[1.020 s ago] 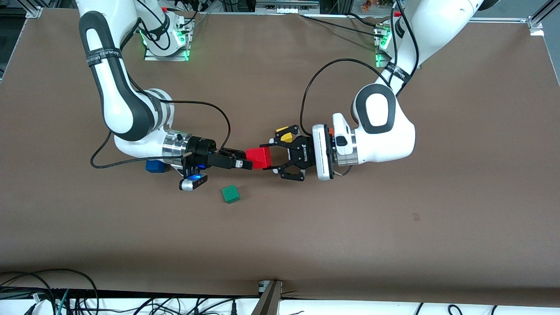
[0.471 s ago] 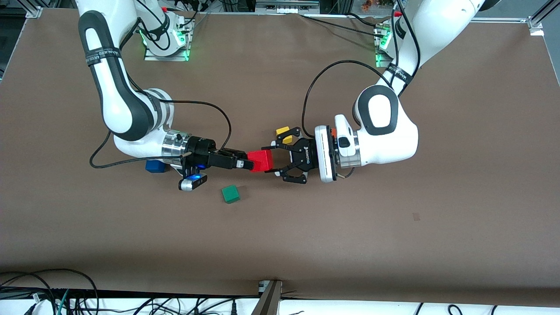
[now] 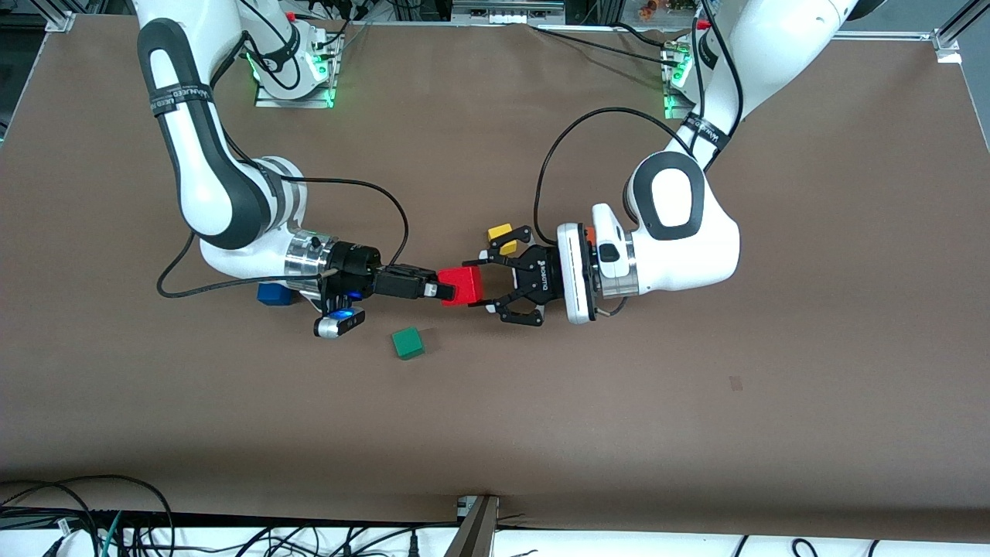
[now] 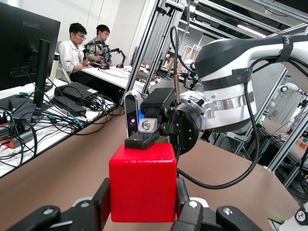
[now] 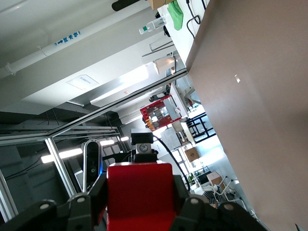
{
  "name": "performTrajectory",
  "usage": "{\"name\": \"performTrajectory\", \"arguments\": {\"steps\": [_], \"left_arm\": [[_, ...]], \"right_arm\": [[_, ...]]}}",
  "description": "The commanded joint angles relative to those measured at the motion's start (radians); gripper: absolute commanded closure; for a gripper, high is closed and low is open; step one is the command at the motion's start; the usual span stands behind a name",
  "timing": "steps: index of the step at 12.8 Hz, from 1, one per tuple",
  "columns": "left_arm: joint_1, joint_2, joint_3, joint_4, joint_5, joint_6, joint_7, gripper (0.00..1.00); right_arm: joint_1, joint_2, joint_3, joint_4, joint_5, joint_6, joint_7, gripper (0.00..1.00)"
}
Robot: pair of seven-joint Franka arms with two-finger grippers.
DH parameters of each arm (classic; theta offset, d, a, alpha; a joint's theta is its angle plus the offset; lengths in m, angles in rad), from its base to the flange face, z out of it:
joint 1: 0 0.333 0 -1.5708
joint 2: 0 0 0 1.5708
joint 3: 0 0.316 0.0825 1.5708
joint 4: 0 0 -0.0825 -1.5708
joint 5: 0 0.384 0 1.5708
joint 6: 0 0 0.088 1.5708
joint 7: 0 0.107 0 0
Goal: Pass red block to right arm, stack on blue
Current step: 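Close the right gripper on the red cube held by the left gripper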
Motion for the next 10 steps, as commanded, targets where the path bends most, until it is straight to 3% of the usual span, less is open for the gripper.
{"name": "performTrajectory", "arguments": {"steps": [1, 3, 4, 5, 10], "left_arm": [[-0.015, 0.018, 0.008, 0.035, -0.029, 0.003, 0.032, 1.00], [-0.015, 0.020, 0.007, 0.035, -0.032, 0.003, 0.024, 1.00], [-0.015, 0.020, 0.007, 0.037, -0.031, 0.003, 0.021, 0.81], [-0.015, 0.020, 0.008, 0.037, -0.026, 0.003, 0.029, 0.01], [-0.015, 0.015, 0.007, 0.034, -0.031, 0.003, 0.017, 0.00]], "right_arm": [[0.006, -0.015, -0.003, -0.010, 0.028, 0.013, -0.011, 0.89], [0.000, -0.013, -0.003, -0.010, 0.028, 0.006, -0.011, 0.95], [-0.001, -0.013, -0.003, -0.008, 0.028, 0.002, -0.011, 0.96], [-0.003, -0.015, -0.004, -0.008, 0.028, 0.001, -0.009, 0.99], [-0.026, -0.015, -0.009, 0.012, 0.019, -0.001, 0.001, 1.00]]}}
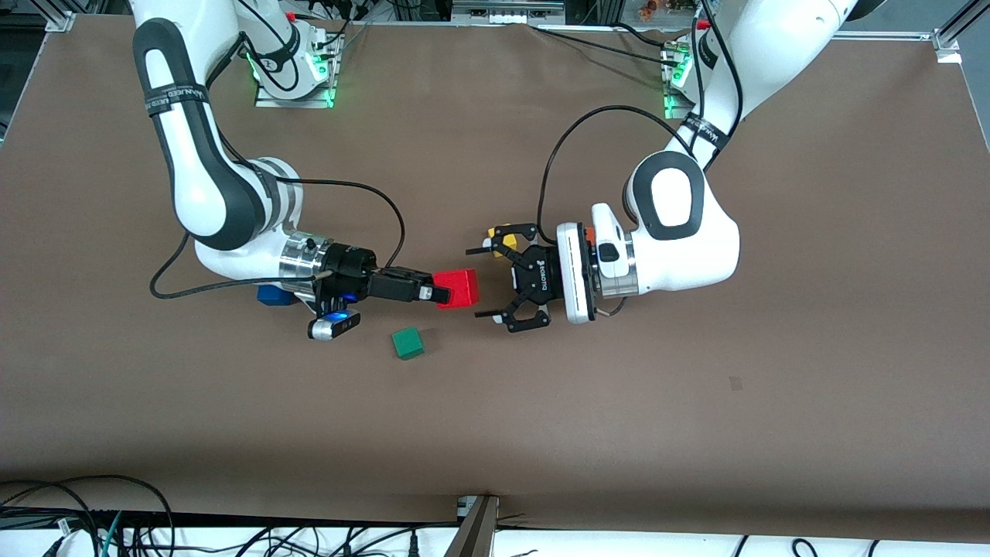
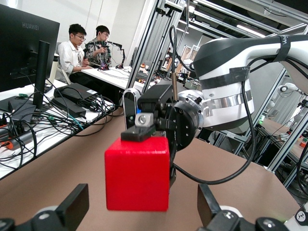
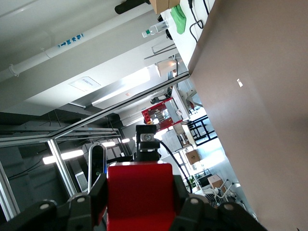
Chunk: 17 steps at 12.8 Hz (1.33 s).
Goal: Pass red block to right arm, stack on blue
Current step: 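Open the left gripper and withdraw it while the right gripper pulls away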
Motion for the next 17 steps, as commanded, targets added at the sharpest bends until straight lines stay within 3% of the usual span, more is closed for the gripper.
{"name": "performTrajectory", "arguments": {"steps": [1, 3, 6, 13, 16, 17], "left_arm": [[-0.010, 0.009, 0.008, 0.028, -0.021, 0.003, 0.015, 0.00], [-0.008, -0.011, 0.078, 0.022, -0.006, 0.003, 0.016, 0.00], [0.001, -0.027, 0.129, -0.004, 0.150, -0.007, -0.063, 0.00], [0.012, -0.037, 0.307, -0.010, 0.644, -0.141, -0.587, 0.00], [0.012, -0.052, 0.368, -0.008, 0.836, -0.255, -0.843, 0.00], [0.012, -0.061, 0.390, -0.004, 0.899, -0.301, -0.929, 0.00]], "right_arm": [[-0.031, -0.015, 0.000, 0.001, 0.004, -0.001, -0.002, 1.00], [-0.074, -0.018, 0.000, 0.010, -0.120, -0.024, 0.000, 1.00], [-0.102, -0.036, -0.012, 0.024, -0.369, -0.044, -0.007, 1.00], [-0.102, -0.110, -0.098, 0.045, -0.931, -0.047, -0.008, 1.00], [-0.102, -0.148, -0.129, 0.039, -1.222, -0.075, -0.004, 1.00], [-0.102, -0.159, -0.146, 0.039, -1.279, -0.101, -0.010, 1.00]]}}
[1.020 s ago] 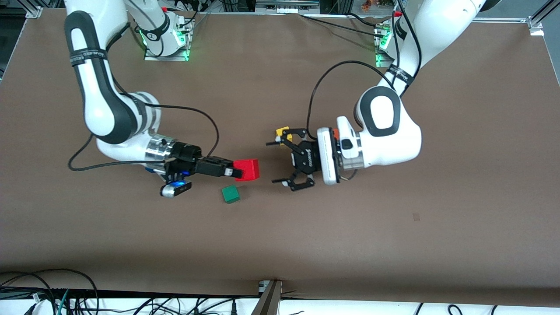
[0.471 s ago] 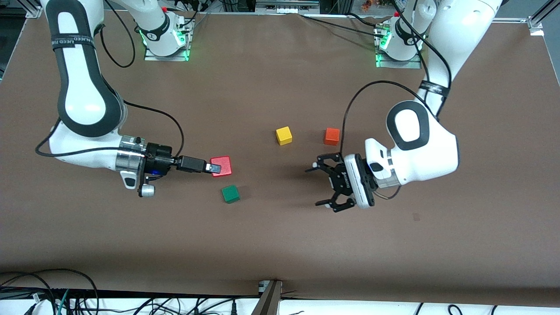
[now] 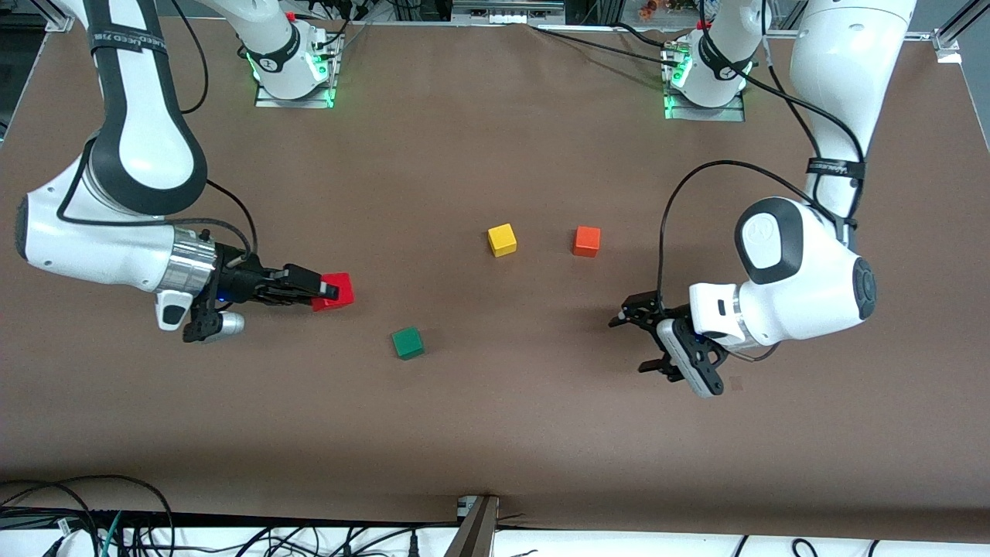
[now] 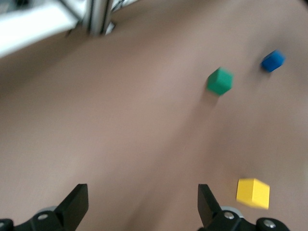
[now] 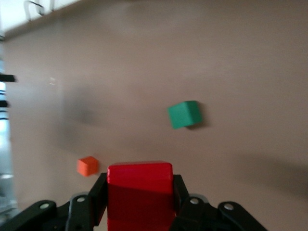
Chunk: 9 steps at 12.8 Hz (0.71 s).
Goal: Pass red block to right arm, stack on blue
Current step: 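Open the left gripper and withdraw it while the right gripper pulls away, then move the red cube with the right gripper over the blue cube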
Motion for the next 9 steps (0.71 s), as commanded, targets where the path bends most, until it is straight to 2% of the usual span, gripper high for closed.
{"name": "performTrajectory", "arguments": {"steps": [1, 3, 5, 7, 9], "left_arm": [[-0.004, -0.051, 0.042, -0.011, 0.159, -0.104, -0.210, 0.00], [-0.004, -0.083, 0.076, -0.011, 0.336, -0.186, -0.310, 0.00], [0.002, -0.132, 0.090, -0.008, 0.459, -0.255, -0.323, 0.00], [0.017, -0.195, 0.100, -0.012, 0.521, -0.268, -0.323, 0.00], [0.060, -0.256, 0.114, -0.019, 0.523, -0.280, -0.323, 0.00]], "right_arm": [[0.002, -0.050, -0.043, -0.012, -0.156, -0.070, -0.010, 1.00], [0.002, -0.103, -0.074, -0.038, -0.288, -0.117, -0.010, 1.00], [0.002, -0.183, -0.100, -0.087, -0.409, -0.150, -0.008, 1.00], [0.002, -0.261, -0.110, -0.162, -0.504, -0.145, -0.004, 1.00], [0.002, -0.320, -0.119, -0.235, -0.573, -0.109, 0.002, 1.00]]}}
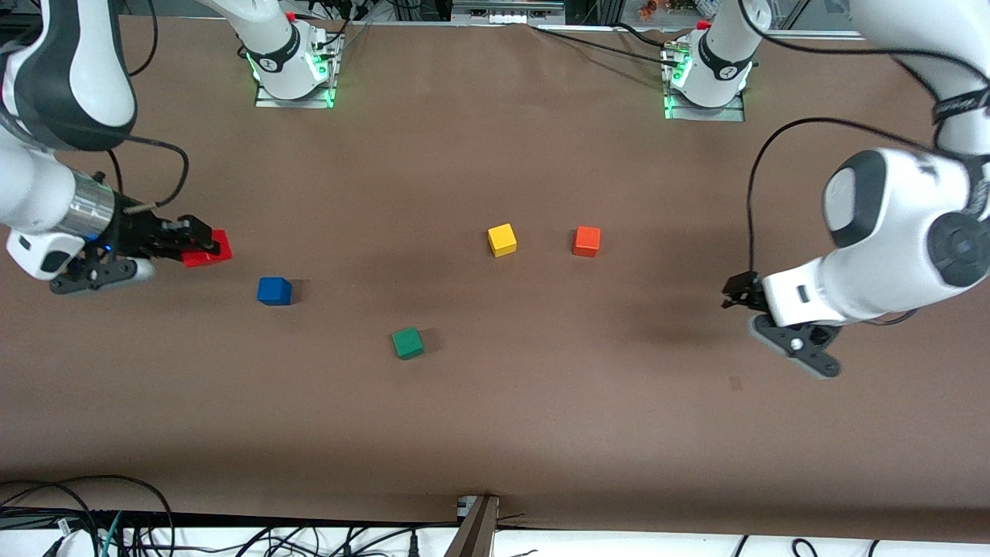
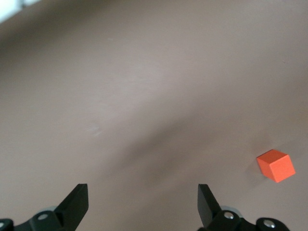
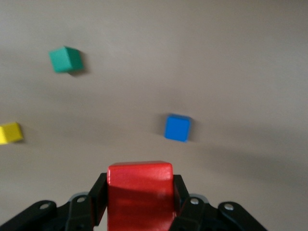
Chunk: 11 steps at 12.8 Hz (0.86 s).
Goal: Pass red block to right arm, stack on blue
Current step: 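Move the red cube with the right gripper over the blue cube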
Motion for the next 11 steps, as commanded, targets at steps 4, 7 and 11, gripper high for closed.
{"name": "performTrajectory", "arguments": {"steps": [4, 7, 11], "left_arm": [[0.069, -0.167, 0.032, -0.028, 0.029, -0.048, -0.014, 0.00], [0.086, -0.206, 0.037, -0.028, 0.043, -0.186, -0.186, 0.00], [0.084, -0.246, 0.003, -0.031, 0.043, -0.309, -0.463, 0.00]], "right_arm": [[0.003, -0.173, -0.012, -0.342, -0.065, 0.271, 0.001, 1.00], [0.003, -0.223, -0.007, -0.503, -0.065, 0.445, 0.001, 1.00], [0.011, -0.172, -0.001, -0.560, -0.065, 0.624, 0.003, 1.00]]}}
